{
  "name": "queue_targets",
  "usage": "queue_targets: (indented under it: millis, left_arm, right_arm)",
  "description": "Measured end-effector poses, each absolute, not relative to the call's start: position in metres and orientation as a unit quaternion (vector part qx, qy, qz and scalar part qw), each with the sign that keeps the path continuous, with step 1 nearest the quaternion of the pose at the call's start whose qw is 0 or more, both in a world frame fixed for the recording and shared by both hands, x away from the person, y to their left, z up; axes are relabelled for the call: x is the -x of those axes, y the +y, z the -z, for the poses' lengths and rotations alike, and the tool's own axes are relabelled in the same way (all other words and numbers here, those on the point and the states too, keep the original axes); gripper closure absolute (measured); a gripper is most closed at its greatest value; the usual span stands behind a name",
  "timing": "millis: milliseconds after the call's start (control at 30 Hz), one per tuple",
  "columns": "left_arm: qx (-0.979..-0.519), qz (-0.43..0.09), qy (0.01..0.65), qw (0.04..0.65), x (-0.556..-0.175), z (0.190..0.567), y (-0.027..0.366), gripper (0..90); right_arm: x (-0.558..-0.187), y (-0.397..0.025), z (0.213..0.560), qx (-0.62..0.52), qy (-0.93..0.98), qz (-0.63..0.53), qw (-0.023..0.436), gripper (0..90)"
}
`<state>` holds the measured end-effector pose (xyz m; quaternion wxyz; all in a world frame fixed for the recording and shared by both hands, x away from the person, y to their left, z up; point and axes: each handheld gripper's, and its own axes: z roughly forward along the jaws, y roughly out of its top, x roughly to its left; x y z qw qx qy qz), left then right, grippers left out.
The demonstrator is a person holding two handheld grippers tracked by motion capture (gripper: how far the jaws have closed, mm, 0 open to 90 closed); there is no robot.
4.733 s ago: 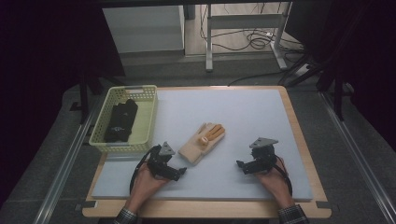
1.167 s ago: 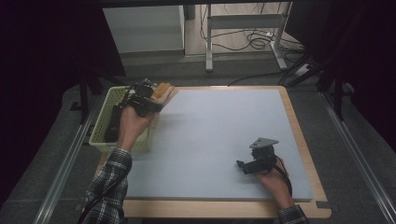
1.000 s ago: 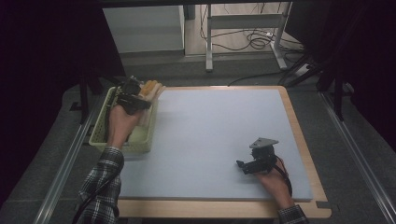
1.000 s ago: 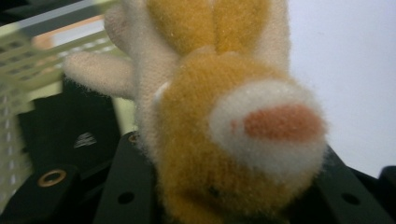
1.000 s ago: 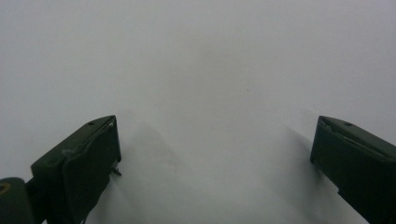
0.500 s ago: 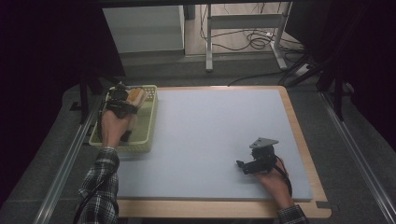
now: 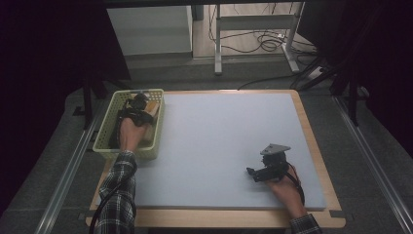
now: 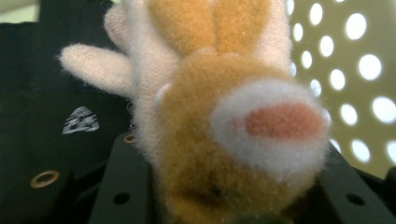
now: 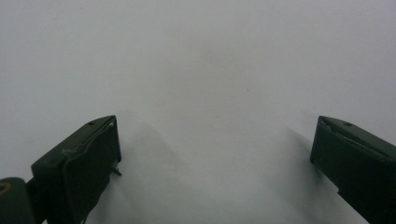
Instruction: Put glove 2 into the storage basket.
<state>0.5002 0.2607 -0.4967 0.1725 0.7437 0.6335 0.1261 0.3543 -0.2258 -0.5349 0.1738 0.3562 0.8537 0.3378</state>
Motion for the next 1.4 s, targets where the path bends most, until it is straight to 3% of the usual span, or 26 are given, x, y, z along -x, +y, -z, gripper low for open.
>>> queue_targets:
  millis: [167,300,367,533,600,833,1000,1233,1400]
  left_arm:
    - [-0.738,-0.080,0.644,0.187,-0.507,0.509,0.262,48.6]
    - [-0.723,-0.053,0.652,0.224,-0.505,0.506,0.274,27.3]
    - [-0.724,-0.056,0.645,0.237,-0.501,0.497,0.277,19.2]
    - [-0.738,-0.069,0.620,0.258,-0.490,0.473,0.283,12.1]
    - [-0.739,-0.076,0.613,0.268,-0.486,0.466,0.287,14.8]
    - [-0.738,-0.128,0.614,0.250,-0.473,0.463,0.293,44.4]
    - [-0.725,-0.173,0.623,0.239,-0.468,0.467,0.299,48.5]
    - [-0.745,-0.131,0.611,0.233,-0.472,0.483,0.294,62.0]
    - [-0.746,-0.120,0.613,0.232,-0.478,0.491,0.286,63.8]
  right_arm:
    - [-0.354,-0.226,0.535,-0.356,0.854,-0.338,0.173,1.4]
    - [-0.354,-0.226,0.535,-0.356,0.854,-0.338,0.174,1.4]
    - [-0.354,-0.226,0.535,-0.356,0.854,-0.338,0.174,1.4]
    - [-0.354,-0.226,0.535,-0.356,0.854,-0.338,0.175,1.4]
    - [-0.354,-0.226,0.535,-0.355,0.854,-0.338,0.175,1.5]
    - [-0.354,-0.226,0.535,-0.355,0.854,-0.338,0.175,1.5]
    - [-0.354,-0.226,0.535,-0.355,0.854,-0.338,0.175,1.5]
    - [-0.354,-0.226,0.535,-0.356,0.854,-0.338,0.175,1.5]
    - [-0.354,-0.226,0.535,-0.355,0.854,-0.338,0.175,1.5]
